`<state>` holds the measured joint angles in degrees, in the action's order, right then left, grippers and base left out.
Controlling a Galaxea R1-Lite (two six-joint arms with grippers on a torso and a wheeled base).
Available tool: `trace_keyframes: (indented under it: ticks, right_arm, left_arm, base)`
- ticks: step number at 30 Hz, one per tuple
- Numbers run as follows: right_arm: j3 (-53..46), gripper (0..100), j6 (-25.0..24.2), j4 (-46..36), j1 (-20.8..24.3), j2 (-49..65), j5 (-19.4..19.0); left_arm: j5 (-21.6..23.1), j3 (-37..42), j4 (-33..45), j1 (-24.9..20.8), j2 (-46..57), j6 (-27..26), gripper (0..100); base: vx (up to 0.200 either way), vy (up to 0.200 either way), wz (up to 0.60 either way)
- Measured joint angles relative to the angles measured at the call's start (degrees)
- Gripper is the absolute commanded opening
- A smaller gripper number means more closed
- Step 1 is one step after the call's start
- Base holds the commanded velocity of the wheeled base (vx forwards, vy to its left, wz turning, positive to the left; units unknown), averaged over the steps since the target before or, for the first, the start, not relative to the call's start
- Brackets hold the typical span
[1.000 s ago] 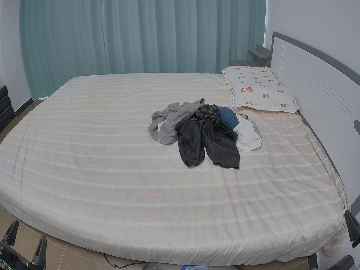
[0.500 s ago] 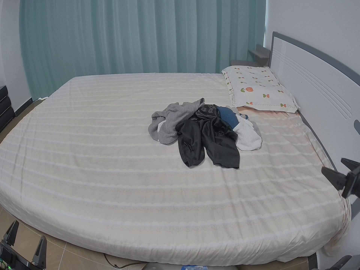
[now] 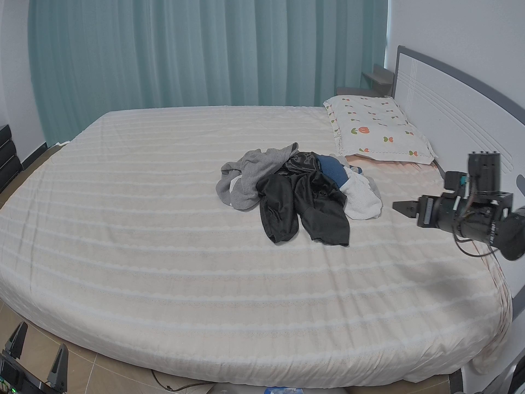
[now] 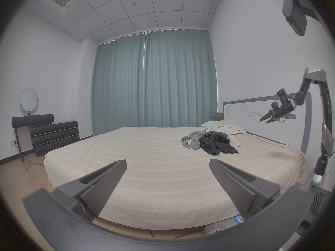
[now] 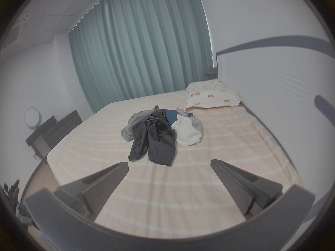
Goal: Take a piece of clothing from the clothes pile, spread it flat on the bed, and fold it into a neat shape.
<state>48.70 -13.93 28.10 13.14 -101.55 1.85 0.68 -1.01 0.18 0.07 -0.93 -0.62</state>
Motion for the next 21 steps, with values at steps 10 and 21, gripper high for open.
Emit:
trace_keyframes:
  ticks: [10, 21]
  right_arm:
    - [23.67, 100, -10.25, -0.05, 3.36, -27.53, 2.28]
    - [45.12, 100, -15.76, -7.06, 3.69, -46.02, 3.62]
  left_arm:
    - [0.02, 0.0, 0.0, 0.0, 0.0, -0.02, 100]
    - [0.02, 0.0, -0.02, 0.0, -0.01, 0.0, 100]
  base:
    - [0.0, 0.0, 0.0]
    - [0.0, 0.0, 0.0]
